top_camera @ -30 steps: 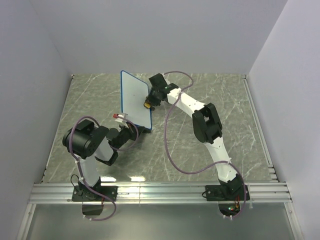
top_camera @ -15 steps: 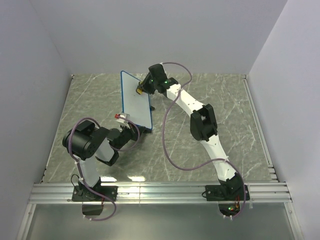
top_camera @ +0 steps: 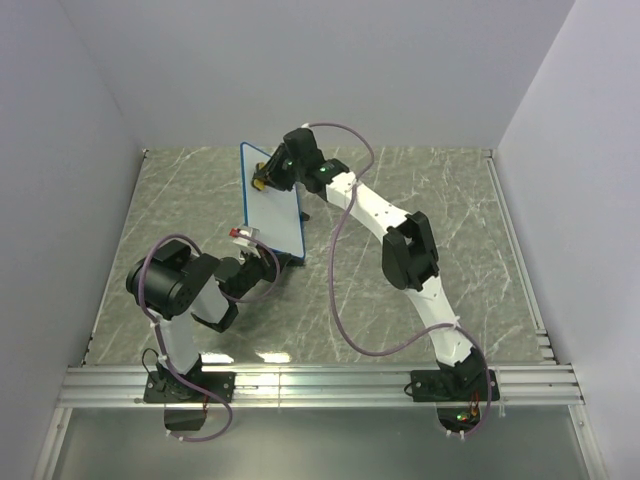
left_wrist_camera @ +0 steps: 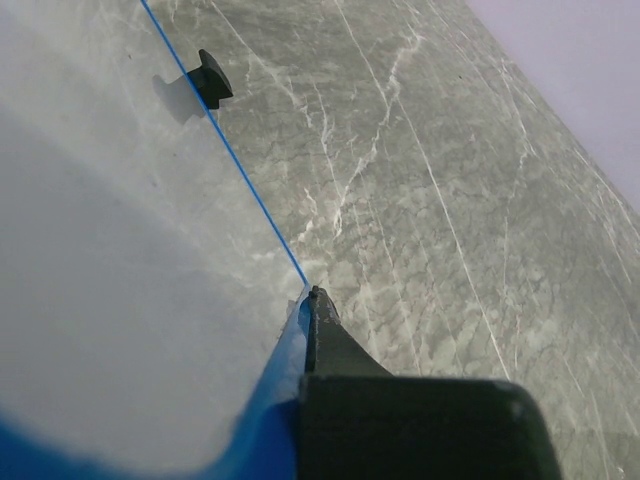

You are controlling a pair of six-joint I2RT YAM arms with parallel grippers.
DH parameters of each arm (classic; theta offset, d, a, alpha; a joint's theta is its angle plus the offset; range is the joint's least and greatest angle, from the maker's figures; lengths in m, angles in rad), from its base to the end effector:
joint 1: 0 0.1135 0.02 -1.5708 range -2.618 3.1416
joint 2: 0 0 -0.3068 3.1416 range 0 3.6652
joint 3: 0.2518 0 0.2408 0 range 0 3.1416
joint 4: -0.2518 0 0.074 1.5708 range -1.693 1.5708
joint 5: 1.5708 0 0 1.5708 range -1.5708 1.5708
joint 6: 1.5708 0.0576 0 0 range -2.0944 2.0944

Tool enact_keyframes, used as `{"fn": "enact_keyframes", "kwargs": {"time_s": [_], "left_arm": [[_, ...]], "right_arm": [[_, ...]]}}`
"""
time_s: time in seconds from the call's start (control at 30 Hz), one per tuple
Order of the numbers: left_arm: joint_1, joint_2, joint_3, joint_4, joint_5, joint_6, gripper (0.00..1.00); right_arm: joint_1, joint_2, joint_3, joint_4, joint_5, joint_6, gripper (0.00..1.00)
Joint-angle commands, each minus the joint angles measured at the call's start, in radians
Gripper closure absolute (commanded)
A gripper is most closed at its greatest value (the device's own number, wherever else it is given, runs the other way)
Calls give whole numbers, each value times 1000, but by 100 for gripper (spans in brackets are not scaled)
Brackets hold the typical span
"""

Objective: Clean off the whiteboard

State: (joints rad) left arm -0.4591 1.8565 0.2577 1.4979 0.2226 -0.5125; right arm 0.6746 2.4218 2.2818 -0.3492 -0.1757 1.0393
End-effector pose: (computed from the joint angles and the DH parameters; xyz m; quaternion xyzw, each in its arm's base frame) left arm 0.2538 -0.1397 0.1600 0.0548 0.7390 -0.3840 0.5508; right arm 0.4665 0.3860 0.2812 0.1104 0.8480 0.4369 0.2789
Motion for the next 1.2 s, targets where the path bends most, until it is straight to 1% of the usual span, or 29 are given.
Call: {"fn": "enact_keyframes", "kwargs": {"time_s": [0.0, 0.13, 0.2, 0.3, 0.37, 0.4, 0.43, 0.53, 0.67, 0.77, 0.83, 1.0, 1.13, 1.17], "left_arm": [[-52, 30, -15, -251, 187, 55, 100], [-50, 32, -24, -240, 184, 54, 100], [-52, 33, -26, -232, 184, 52, 100], [-52, 24, -28, -245, 181, 57, 100], [-52, 17, -31, -245, 181, 55, 100], [-52, 15, -31, -246, 181, 57, 100], [-50, 13, -31, -248, 184, 55, 100], [-53, 12, -34, -245, 184, 55, 100], [-52, 12, -32, -245, 187, 54, 100], [-53, 15, -34, -238, 187, 52, 100], [-52, 18, -32, -237, 190, 52, 100], [-53, 24, -29, -238, 192, 52, 100], [-53, 18, -32, -240, 187, 54, 100], [-53, 17, -32, -242, 189, 54, 100]], "right_arm": [[69, -32, -71, -10, -97, 10, 100], [63, -66, -211, 21, -87, 10, 100], [48, -58, -222, 12, -61, 11, 100], [-1, -20, -190, -13, -30, 5, 100], [-29, 26, -119, -49, 2, -24, 100], [-35, 45, -43, -92, 34, -36, 100], [-44, 84, -4, -111, 45, -48, 100], [-64, 134, 89, -171, 84, -79, 100], [-79, 125, 47, -168, 116, -85, 100], [-70, 118, 25, -163, 93, -81, 100], [-38, 105, 24, -151, 79, -87, 100], [11, 48, 2, -77, 27, -70, 100], [43, -18, 10, -94, 7, -52, 100], [52, -27, 10, -106, -22, -42, 100]]}}
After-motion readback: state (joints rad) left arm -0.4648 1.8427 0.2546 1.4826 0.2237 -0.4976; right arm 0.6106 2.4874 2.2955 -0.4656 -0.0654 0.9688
